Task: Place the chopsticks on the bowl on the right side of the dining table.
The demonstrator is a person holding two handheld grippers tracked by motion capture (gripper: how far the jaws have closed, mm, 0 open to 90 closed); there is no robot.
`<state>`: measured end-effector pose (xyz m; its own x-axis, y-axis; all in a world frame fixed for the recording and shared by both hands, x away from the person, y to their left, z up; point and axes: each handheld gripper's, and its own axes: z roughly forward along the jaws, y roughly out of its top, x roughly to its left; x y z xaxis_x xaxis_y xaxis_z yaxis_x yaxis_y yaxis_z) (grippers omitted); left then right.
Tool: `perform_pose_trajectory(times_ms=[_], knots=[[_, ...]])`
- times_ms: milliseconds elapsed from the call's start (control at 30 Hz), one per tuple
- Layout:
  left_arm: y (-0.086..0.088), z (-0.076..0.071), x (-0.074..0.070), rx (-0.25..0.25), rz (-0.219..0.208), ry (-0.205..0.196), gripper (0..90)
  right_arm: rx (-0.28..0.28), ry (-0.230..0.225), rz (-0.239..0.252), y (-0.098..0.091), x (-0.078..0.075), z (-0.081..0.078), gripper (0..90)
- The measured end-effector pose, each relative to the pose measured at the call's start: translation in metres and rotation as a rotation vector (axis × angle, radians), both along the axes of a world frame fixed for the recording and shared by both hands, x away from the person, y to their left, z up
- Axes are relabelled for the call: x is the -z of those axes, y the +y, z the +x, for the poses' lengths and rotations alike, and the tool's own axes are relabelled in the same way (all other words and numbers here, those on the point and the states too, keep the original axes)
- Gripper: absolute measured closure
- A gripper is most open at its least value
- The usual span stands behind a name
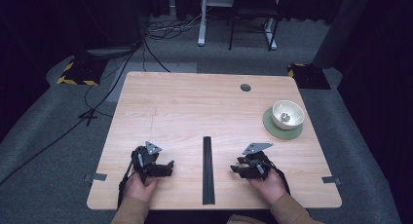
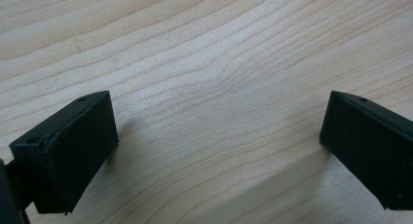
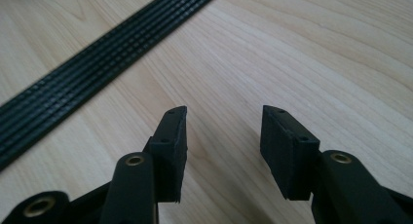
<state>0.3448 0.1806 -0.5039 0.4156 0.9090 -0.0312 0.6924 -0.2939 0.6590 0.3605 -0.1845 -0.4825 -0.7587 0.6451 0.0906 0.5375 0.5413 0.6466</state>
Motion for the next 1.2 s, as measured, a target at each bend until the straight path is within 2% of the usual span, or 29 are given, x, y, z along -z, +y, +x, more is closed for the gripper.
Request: perform_pose_trajectory(times_ms=[333,567,700,733,1167,1200], knots=[[0.001,0.004,0.000,0.042,-0.001,0.002,2.1,-0.028,0.005,0.080,0.017,-0.017,-0.004,54.1],[0.000,0.004,-0.001,0.035,-0.001,0.007,2.4,-0.074,0.001,0.101,0.039,-0.015,-0.004,53.0],[0.000,0.004,0.000,0.036,0.000,0.002,2.6,-0.095,0.002,0.084,0.052,-0.010,-0.006,52.9],[0.000,0.004,0.000,0.034,0.001,-0.002,2.8,-0.096,-0.009,0.066,0.056,-0.007,-0.006,53.0],[0.000,0.004,0.000,0.034,0.001,-0.002,2.9,-0.097,-0.025,0.032,0.064,0.002,-0.009,51.2],[0.000,0.004,0.000,0.033,0.000,-0.001,2.9,-0.110,-0.038,0.006,0.065,0.003,-0.010,51.1]])
